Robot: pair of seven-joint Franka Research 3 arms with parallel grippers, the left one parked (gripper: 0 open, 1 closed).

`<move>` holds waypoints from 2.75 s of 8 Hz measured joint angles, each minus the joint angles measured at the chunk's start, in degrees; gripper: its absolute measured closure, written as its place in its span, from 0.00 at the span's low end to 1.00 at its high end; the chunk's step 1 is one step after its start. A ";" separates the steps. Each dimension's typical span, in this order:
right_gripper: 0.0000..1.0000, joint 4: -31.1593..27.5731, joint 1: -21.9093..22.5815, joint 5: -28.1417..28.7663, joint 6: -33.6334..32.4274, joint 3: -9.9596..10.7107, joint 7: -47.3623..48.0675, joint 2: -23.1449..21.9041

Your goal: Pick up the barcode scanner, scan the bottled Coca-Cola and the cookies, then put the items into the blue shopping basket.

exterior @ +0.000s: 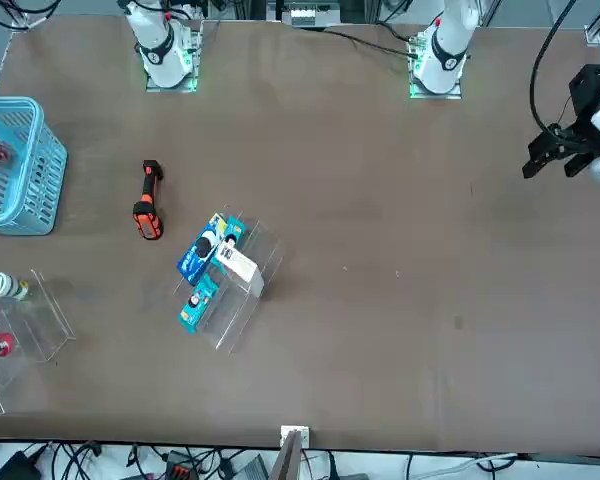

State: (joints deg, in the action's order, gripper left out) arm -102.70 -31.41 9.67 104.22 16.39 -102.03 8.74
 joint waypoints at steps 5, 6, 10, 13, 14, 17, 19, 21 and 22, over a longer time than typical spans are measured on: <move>0.63 0.06 -4.90 8.46 6.68 -0.11 -11.96 8.61; 0.63 0.06 -5.38 9.39 6.76 -0.13 -13.12 9.56; 0.63 0.26 -6.14 10.59 8.08 -0.15 -14.60 12.52; 0.44 0.45 -6.14 11.00 8.23 -0.21 -14.66 12.54; 0.29 0.57 -6.14 11.13 8.22 -0.33 -14.66 12.54; 0.00 2.49 -5.89 11.45 6.43 -0.75 -12.81 12.19; 0.00 7.18 -4.03 11.43 0.00 -1.25 -9.31 10.81; 0.00 11.53 0.52 10.39 -4.56 -1.47 -2.72 8.23; 0.00 13.46 3.98 9.36 -6.67 -1.57 1.53 6.84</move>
State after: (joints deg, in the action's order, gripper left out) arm -89.23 -27.42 19.03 97.55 14.82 -100.50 15.59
